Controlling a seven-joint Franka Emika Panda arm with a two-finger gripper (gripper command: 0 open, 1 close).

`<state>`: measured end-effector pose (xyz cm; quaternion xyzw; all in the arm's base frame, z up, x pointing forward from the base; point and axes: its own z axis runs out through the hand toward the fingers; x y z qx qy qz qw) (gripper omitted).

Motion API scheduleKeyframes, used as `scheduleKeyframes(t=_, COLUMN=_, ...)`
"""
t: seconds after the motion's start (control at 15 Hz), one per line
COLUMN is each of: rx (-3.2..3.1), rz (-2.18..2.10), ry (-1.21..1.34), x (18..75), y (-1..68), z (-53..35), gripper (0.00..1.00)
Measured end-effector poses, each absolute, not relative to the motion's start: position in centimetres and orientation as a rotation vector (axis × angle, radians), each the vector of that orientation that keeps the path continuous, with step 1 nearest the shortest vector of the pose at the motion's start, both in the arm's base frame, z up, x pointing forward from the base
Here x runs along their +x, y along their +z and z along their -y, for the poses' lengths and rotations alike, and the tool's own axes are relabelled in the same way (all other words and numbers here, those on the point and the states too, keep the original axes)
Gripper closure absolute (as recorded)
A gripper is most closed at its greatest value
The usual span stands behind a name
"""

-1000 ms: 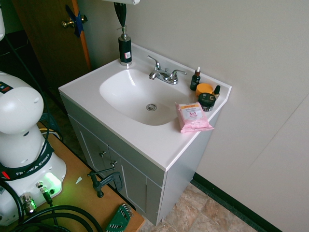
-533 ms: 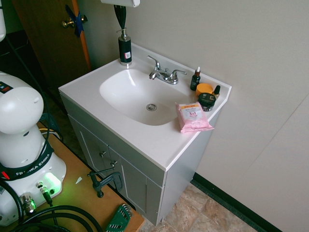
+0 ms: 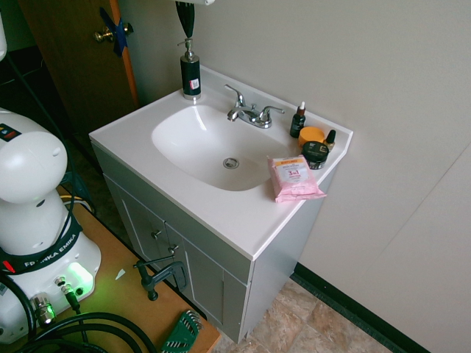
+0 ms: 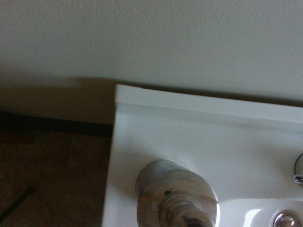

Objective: Push the sanitizer

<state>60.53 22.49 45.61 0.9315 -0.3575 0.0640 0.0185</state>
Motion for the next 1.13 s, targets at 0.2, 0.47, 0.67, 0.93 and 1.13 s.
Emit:
scheduleKeyframes(t=0.2, rx=2.891, rz=1.161, ry=0.207, x=59.8, y=47.1, z=-20.1, gripper=0.00)
scheduleKeyframes(t=0.47, rx=2.857, rz=1.254, ry=0.171, x=57.5, y=45.2, z=-12.3, gripper=0.00)
scheduleKeyframes(t=0.67, rx=2.830, rz=1.323, ry=0.150, x=54.6, y=43.3, z=-6.4, gripper=0.00)
scheduleKeyframes(t=0.93, rx=2.814, rz=1.371, ry=0.100, x=50.9, y=41.5, z=-3.0, gripper=0.00)
scheduleKeyframes(t=1.13, rx=2.820, rz=1.390, ry=0.057, x=47.9, y=39.9, z=-2.0, gripper=0.00)
